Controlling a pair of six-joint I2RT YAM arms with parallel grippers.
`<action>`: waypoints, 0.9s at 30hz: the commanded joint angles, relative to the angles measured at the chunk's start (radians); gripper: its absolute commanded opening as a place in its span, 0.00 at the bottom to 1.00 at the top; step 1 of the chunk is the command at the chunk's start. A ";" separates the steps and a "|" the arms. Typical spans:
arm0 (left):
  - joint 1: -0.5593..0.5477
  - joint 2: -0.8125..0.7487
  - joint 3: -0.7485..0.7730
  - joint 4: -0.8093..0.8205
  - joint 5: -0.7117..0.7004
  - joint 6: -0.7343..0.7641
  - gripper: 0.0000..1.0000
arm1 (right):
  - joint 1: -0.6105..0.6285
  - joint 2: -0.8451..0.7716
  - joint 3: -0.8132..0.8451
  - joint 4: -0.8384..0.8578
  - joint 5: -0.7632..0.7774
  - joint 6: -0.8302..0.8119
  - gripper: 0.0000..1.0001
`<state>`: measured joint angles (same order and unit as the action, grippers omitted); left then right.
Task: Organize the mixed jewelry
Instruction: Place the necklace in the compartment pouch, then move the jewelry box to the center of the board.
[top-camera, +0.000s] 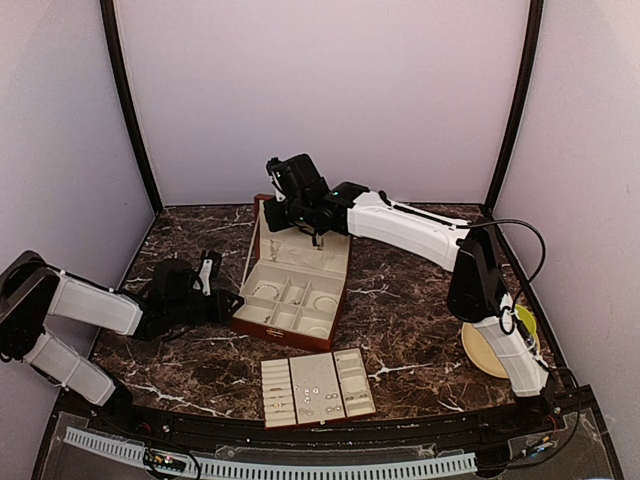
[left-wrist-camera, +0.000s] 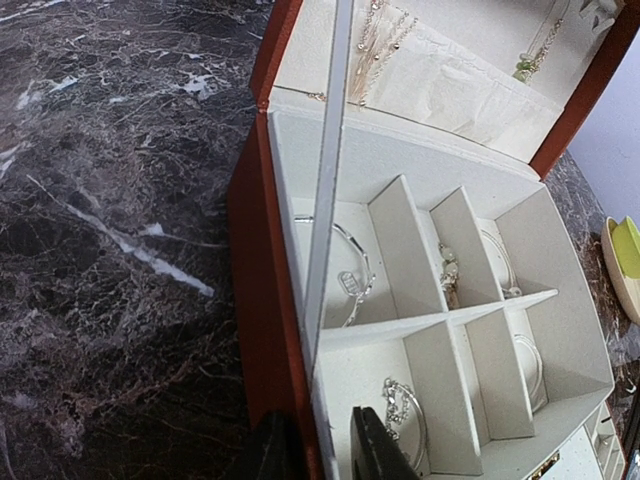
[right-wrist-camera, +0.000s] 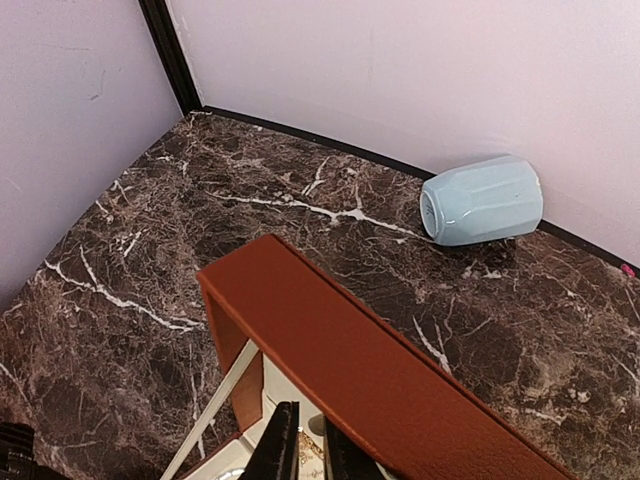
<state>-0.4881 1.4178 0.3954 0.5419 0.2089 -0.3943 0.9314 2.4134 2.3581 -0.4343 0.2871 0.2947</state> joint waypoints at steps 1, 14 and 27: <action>-0.001 -0.028 -0.023 -0.047 0.014 0.022 0.25 | -0.020 -0.028 0.011 0.030 0.051 0.035 0.11; -0.001 -0.070 -0.020 -0.050 0.010 0.004 0.30 | -0.021 -0.118 -0.063 0.085 -0.110 0.013 0.17; 0.002 -0.165 0.058 -0.155 0.012 -0.073 0.62 | -0.019 -0.409 -0.397 0.203 -0.338 0.028 0.51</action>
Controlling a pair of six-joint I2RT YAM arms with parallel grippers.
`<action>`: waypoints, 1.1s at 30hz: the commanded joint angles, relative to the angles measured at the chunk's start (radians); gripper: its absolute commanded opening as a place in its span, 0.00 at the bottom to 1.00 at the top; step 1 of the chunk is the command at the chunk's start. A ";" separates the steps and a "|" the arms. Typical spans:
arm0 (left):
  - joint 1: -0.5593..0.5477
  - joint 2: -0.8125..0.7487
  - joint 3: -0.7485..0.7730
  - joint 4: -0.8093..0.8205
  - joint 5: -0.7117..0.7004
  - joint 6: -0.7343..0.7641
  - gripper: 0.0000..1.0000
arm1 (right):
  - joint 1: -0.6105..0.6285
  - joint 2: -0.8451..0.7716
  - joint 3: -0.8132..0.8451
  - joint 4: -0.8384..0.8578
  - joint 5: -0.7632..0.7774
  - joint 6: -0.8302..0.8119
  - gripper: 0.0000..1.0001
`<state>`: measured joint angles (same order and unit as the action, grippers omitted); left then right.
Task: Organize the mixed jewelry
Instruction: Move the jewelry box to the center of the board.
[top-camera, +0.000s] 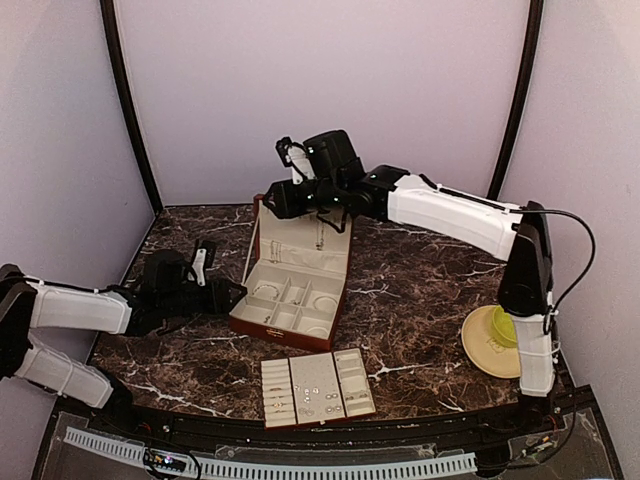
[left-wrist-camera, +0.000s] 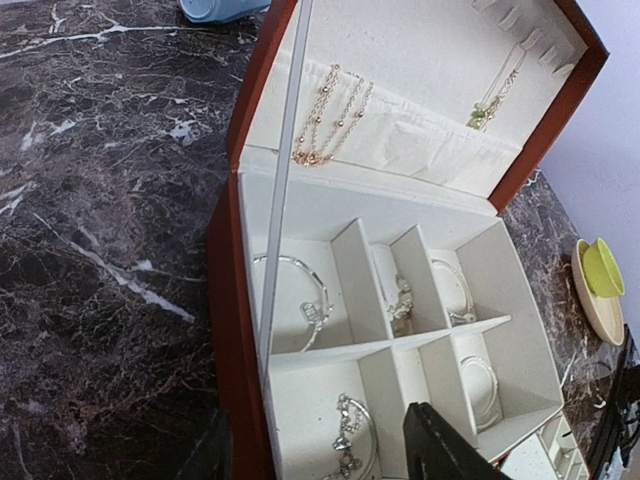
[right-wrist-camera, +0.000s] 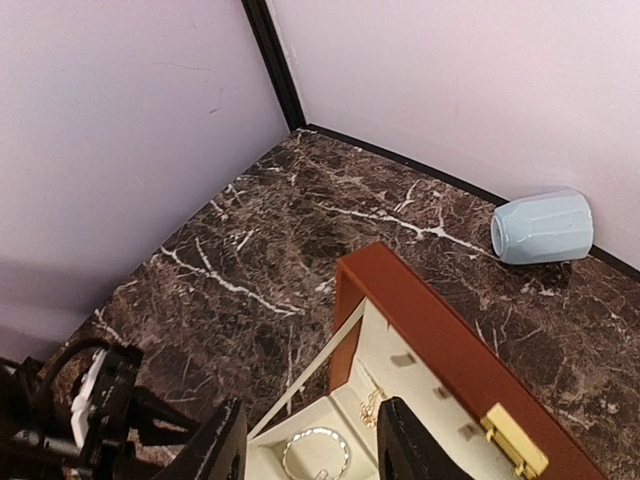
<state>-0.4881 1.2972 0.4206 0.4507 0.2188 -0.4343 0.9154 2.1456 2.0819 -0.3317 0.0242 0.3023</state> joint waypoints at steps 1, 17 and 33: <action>0.005 -0.057 0.039 -0.071 -0.001 -0.036 0.63 | -0.003 -0.185 -0.174 0.116 -0.071 0.028 0.54; 0.187 -0.243 0.136 -0.346 0.015 -0.043 0.81 | 0.018 -0.512 -0.945 0.059 0.230 0.521 0.67; 0.219 -0.240 0.221 -0.435 0.027 0.030 0.81 | 0.039 -0.202 -0.745 0.002 0.209 0.538 0.45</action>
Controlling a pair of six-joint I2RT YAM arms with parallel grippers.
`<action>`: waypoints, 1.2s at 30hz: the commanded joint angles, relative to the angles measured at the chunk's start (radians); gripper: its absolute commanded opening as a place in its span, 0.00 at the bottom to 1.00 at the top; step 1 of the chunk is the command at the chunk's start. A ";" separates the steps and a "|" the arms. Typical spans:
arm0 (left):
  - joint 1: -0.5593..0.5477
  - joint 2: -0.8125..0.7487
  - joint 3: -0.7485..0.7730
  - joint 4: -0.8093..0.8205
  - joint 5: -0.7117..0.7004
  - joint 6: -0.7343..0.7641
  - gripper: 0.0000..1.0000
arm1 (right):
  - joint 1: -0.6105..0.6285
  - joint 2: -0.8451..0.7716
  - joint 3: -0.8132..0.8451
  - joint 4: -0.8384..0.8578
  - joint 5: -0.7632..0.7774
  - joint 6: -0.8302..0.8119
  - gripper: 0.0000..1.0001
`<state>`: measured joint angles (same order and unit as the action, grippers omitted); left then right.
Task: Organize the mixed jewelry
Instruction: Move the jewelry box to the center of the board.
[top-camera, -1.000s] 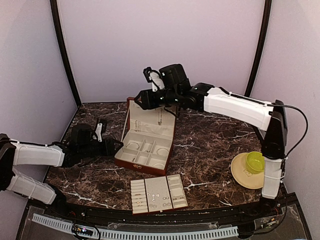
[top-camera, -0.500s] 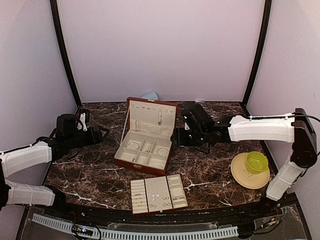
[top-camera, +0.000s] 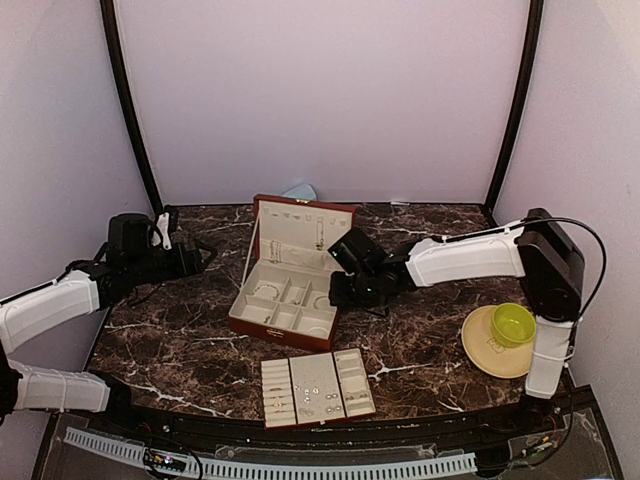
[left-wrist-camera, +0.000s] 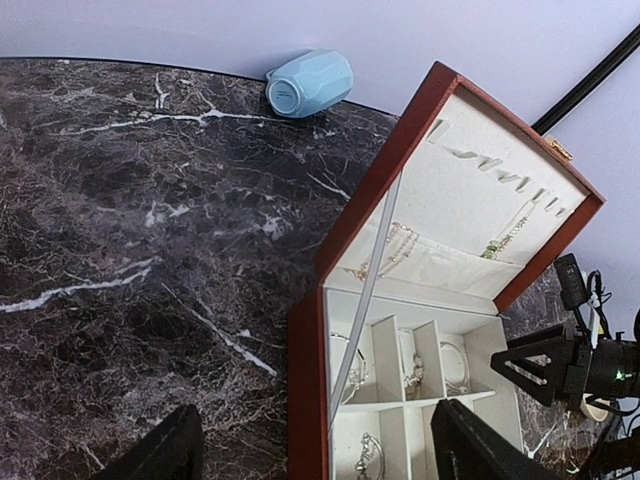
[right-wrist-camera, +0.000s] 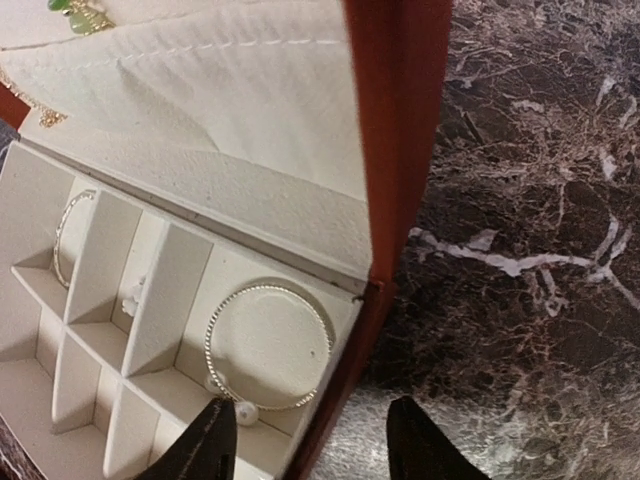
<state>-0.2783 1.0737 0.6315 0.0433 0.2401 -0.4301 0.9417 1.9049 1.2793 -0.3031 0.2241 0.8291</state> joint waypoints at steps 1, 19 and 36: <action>0.010 -0.016 0.009 -0.029 0.004 0.027 0.82 | 0.012 0.050 0.070 -0.042 0.020 0.019 0.41; 0.013 -0.024 -0.035 -0.013 -0.021 0.017 0.82 | -0.035 0.143 0.252 -0.230 0.216 0.040 0.05; 0.014 -0.016 -0.001 -0.020 0.026 0.048 0.81 | -0.253 0.066 0.122 0.016 0.133 -0.364 0.00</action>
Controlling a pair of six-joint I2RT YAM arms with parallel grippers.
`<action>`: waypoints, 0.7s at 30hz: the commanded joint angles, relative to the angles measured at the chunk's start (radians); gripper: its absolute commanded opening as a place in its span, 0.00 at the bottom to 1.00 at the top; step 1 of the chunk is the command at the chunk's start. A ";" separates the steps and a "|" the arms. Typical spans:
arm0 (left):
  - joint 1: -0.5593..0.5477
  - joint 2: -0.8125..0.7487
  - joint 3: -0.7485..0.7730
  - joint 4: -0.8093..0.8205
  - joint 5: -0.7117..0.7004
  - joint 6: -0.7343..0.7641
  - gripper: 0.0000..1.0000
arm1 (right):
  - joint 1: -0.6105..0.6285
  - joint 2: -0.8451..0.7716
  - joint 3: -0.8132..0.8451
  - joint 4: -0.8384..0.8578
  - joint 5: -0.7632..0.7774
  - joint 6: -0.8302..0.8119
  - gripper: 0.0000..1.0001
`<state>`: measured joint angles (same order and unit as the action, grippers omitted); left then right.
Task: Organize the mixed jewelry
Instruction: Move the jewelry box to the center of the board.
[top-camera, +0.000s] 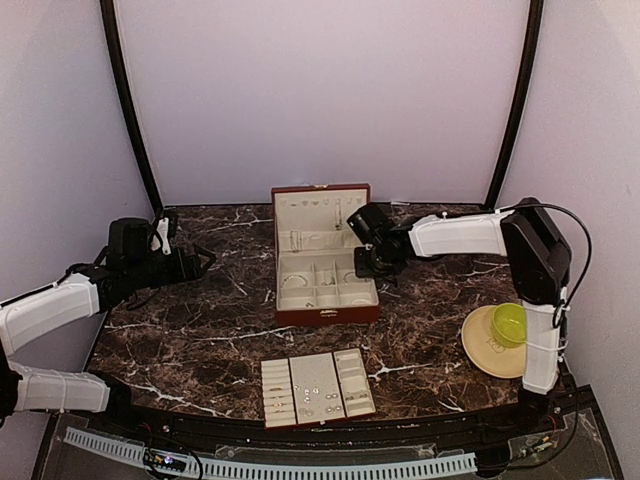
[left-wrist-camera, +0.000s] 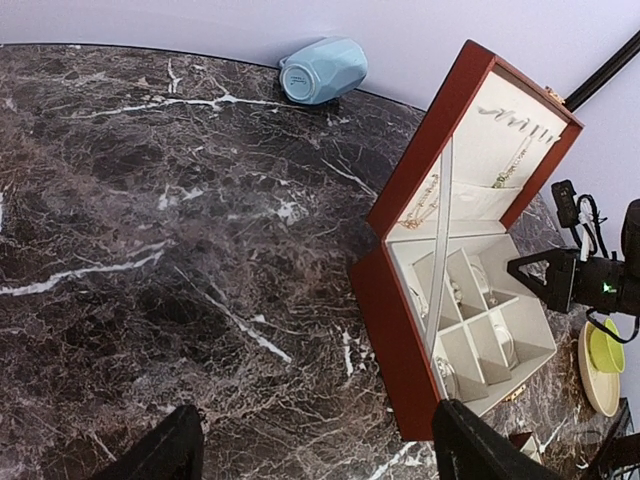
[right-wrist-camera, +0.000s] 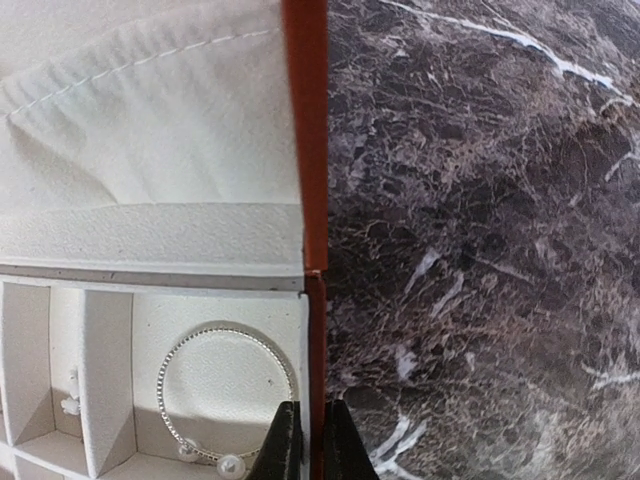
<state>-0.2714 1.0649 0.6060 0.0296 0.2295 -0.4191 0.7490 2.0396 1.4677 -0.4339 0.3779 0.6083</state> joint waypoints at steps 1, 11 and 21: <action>0.008 -0.005 0.031 -0.010 0.041 0.043 0.81 | -0.077 -0.082 -0.091 0.168 -0.051 -0.176 0.00; 0.008 0.069 0.134 -0.062 0.145 0.135 0.81 | -0.220 -0.231 -0.283 0.218 -0.179 -0.436 0.01; 0.008 0.154 0.232 -0.076 0.204 0.184 0.81 | -0.301 -0.305 -0.391 0.284 -0.234 -0.481 0.20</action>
<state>-0.2703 1.2095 0.7776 -0.0189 0.3943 -0.2852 0.4648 1.7855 1.0920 -0.2226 0.1513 0.1711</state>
